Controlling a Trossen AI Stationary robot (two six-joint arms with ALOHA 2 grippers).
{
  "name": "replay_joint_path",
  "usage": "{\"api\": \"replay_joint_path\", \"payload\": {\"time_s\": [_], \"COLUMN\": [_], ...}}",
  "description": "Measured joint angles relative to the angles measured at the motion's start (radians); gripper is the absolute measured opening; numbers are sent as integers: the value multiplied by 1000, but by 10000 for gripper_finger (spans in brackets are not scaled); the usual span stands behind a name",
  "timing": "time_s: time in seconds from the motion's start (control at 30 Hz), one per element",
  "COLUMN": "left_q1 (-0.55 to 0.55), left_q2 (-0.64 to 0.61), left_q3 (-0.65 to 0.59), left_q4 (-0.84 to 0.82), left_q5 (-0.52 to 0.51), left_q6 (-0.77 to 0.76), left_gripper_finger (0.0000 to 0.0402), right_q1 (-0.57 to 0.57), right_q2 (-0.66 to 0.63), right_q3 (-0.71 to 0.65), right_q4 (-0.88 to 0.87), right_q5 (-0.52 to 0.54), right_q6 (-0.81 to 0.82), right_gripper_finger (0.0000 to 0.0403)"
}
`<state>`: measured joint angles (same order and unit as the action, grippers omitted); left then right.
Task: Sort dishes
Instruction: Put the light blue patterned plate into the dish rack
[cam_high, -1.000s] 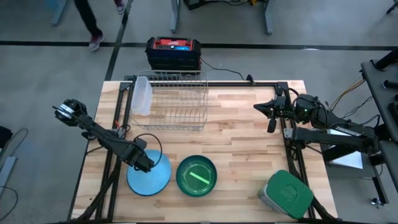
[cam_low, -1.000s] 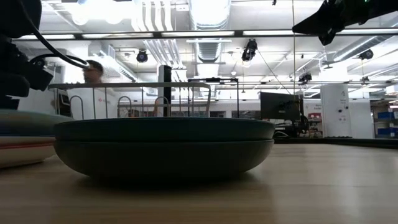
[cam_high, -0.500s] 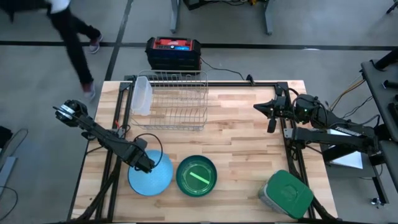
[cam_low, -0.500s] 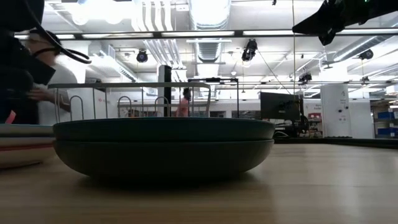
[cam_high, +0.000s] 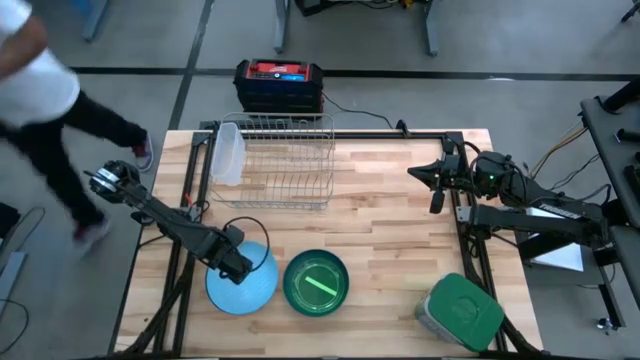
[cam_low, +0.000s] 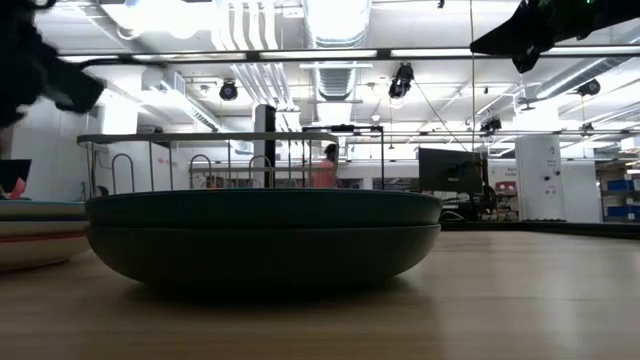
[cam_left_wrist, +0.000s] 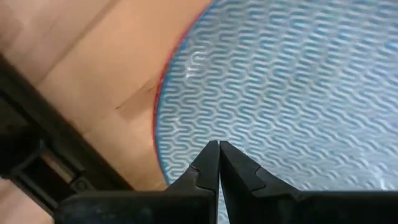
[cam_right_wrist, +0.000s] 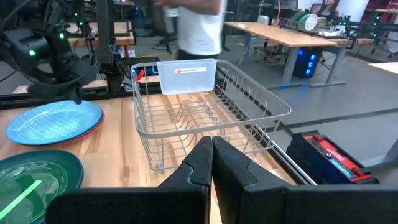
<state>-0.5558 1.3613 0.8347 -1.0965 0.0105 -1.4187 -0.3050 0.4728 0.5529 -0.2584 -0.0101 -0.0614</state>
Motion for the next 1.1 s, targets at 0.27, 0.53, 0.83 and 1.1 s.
{"api": "replay_joint_path", "payload": {"time_s": [0.27, 0.53, 0.83, 1.1], "left_q1": [-40, -89, -190, -270], "left_q2": [22, 153, 392, 602], "left_q3": [177, 245, 454, 615], "left_q4": [153, 255, 85, -70], "left_q5": [-77, 6, -28, -48], "left_q6": [350, 332, 383, 350], "left_gripper_finger": [2, 80, 163, 170], "right_q1": [0, 0, 0, 0], "right_q2": [0, 1, 1, 1], "right_q3": [0, -7, -11, -13], "right_q4": [-18, -23, -22, -22], "right_q5": [0, -1, -25, -24], "right_q6": [1, 1, 8, 9], "right_gripper_finger": [0, 0, 0, 0]}}
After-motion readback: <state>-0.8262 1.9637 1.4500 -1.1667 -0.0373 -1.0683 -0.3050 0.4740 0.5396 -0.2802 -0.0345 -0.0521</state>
